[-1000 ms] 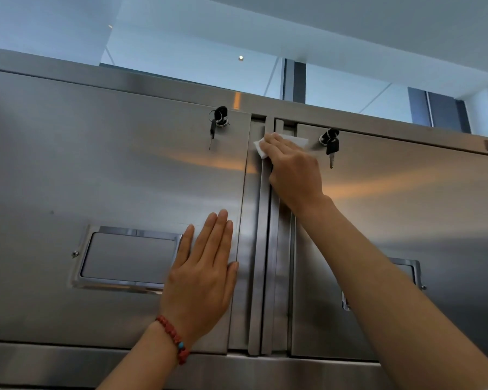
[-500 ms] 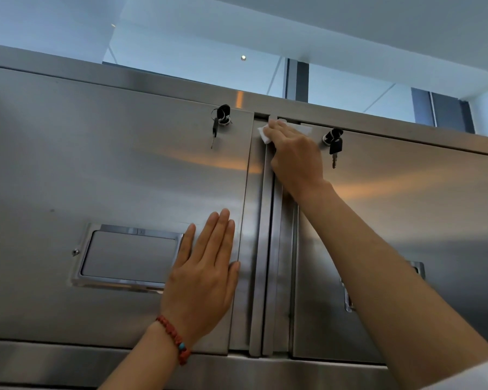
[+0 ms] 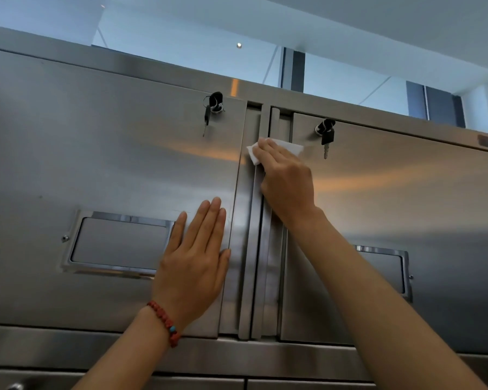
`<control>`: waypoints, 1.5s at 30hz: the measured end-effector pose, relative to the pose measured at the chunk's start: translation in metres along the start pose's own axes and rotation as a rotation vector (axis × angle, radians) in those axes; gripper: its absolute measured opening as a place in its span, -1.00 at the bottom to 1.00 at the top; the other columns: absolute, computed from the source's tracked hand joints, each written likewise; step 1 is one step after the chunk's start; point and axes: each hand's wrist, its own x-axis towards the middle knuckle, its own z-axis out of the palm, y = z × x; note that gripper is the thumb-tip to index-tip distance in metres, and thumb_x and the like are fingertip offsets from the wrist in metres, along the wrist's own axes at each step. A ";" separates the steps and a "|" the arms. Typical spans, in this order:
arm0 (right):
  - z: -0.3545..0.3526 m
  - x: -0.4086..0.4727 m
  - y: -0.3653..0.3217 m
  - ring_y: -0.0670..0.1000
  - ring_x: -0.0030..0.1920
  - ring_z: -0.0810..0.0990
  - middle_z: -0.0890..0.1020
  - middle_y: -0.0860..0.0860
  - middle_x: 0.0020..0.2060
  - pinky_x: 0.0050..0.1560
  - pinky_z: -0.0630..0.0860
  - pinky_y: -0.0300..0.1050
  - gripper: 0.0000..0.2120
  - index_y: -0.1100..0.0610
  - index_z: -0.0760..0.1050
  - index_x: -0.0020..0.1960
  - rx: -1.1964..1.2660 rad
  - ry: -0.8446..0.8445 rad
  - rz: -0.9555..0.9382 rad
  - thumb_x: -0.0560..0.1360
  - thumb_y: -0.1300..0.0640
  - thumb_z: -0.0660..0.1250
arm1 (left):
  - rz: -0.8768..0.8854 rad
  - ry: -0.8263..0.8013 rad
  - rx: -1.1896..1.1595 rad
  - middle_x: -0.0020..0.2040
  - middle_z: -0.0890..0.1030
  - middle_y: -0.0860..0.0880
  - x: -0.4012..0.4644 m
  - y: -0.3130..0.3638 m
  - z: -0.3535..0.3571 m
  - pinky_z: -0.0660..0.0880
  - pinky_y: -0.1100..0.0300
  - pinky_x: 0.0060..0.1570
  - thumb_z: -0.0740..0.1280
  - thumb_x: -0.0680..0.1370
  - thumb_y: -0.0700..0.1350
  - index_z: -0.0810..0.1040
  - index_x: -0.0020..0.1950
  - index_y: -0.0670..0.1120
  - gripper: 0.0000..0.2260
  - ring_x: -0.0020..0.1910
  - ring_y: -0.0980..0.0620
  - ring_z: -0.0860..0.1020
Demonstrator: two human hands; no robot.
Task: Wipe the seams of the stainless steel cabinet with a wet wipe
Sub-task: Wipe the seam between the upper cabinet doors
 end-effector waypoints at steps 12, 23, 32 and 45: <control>-0.005 -0.037 -0.020 0.23 0.07 0.62 0.62 0.29 0.04 0.15 0.43 0.05 -0.64 0.38 0.58 0.08 -0.016 -0.030 0.032 0.30 0.41 0.50 | 0.009 0.003 -0.007 0.44 0.26 -0.25 0.001 0.000 -0.001 0.21 -0.20 0.36 -0.01 0.59 0.01 0.29 0.41 -0.28 -0.50 0.42 -0.20 0.25; -0.011 -0.060 -0.028 0.25 0.06 0.62 0.62 0.31 0.03 0.14 0.46 0.10 -0.66 0.40 0.58 0.06 -0.031 -0.049 -0.017 0.30 0.42 0.50 | 0.005 -0.004 -0.012 0.43 0.27 -0.26 0.001 0.000 -0.005 0.22 -0.21 0.36 -0.02 0.60 0.01 0.29 0.41 -0.29 -0.50 0.42 -0.20 0.25; -0.010 -0.056 -0.020 0.23 0.08 0.62 0.62 0.29 0.04 0.14 0.47 0.08 -0.65 0.38 0.59 0.07 -0.033 -0.047 -0.069 0.30 0.41 0.50 | 0.005 0.005 -0.025 0.44 0.26 -0.25 0.001 0.000 -0.005 0.19 -0.19 0.38 -0.02 0.60 0.00 0.28 0.42 -0.29 -0.50 0.43 -0.19 0.24; -0.025 -0.064 0.007 0.21 0.16 0.57 0.59 0.25 0.12 0.18 0.51 0.09 -0.62 0.34 0.57 0.14 0.034 -0.153 -0.351 0.34 0.40 0.50 | 0.009 -0.001 -0.027 0.44 0.26 -0.26 0.000 0.000 -0.006 0.23 -0.20 0.36 -0.02 0.60 0.00 0.28 0.42 -0.29 -0.49 0.43 -0.20 0.24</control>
